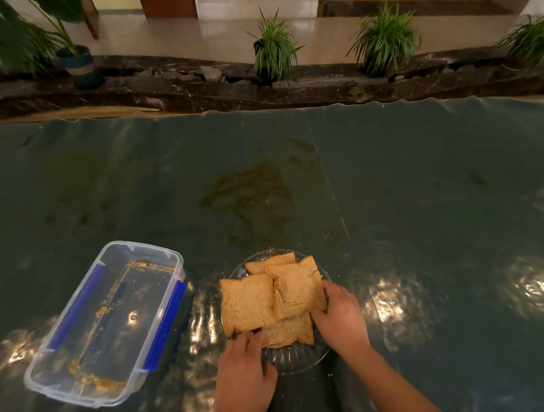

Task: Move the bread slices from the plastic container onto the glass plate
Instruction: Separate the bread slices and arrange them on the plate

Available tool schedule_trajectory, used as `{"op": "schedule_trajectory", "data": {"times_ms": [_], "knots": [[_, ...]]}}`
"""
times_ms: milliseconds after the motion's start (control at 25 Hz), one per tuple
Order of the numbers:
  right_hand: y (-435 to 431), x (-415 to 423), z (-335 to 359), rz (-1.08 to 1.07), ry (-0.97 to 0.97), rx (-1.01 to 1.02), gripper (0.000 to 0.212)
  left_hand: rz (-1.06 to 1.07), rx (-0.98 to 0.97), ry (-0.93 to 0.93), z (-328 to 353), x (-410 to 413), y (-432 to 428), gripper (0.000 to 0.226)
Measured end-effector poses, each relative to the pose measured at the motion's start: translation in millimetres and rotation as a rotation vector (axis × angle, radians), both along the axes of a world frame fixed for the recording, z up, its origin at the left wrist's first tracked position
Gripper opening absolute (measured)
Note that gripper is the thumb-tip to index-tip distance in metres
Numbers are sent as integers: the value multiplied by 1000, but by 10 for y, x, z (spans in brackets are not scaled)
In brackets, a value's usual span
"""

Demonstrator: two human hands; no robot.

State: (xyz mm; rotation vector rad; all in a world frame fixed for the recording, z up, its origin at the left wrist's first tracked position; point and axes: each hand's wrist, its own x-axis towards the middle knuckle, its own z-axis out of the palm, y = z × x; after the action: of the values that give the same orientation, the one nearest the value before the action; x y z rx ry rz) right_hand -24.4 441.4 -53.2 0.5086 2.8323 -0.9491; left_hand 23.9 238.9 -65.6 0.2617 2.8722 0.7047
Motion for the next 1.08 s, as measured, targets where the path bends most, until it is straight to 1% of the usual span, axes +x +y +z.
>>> {"op": "schedule_trajectory", "data": {"times_ms": [120, 200, 280, 400, 520, 560, 640, 760, 960, 1080], "knots": [[-4, -57, 8, -54, -64, -16, 45, 26, 0, -74, -22, 28, 28, 53], [19, -66, -4, -119, -96, -70, 39, 17, 10, -94, -23, 59, 13, 49], [45, -69, -6, -163, -121, -108, 31, 36, 101, -81, -23, 69, -14, 40], [74, -94, -9, -164, -170, -126, 22, 80, 228, -69, 4, 44, -64, 25], [76, -124, 14, -172, -200, -150, 13, 101, 298, -102, 54, -22, -76, 23], [75, -126, 18, -178, -205, -167, 14, 107, 306, -98, 71, -47, -79, 24], [105, -111, 35, -205, -213, -222, 17, 123, 305, -79, 80, -108, -91, 23], [242, -73, 48, -270, -169, -272, 17, 124, 264, -59, 106, -198, -126, 20], [272, -2, 18, -199, -136, -214, 18, 100, 239, -70, 96, -241, -132, 22], [268, 31, 28, -148, -188, -188, 16, 77, 203, -77, 91, -235, -144, 22]]}}
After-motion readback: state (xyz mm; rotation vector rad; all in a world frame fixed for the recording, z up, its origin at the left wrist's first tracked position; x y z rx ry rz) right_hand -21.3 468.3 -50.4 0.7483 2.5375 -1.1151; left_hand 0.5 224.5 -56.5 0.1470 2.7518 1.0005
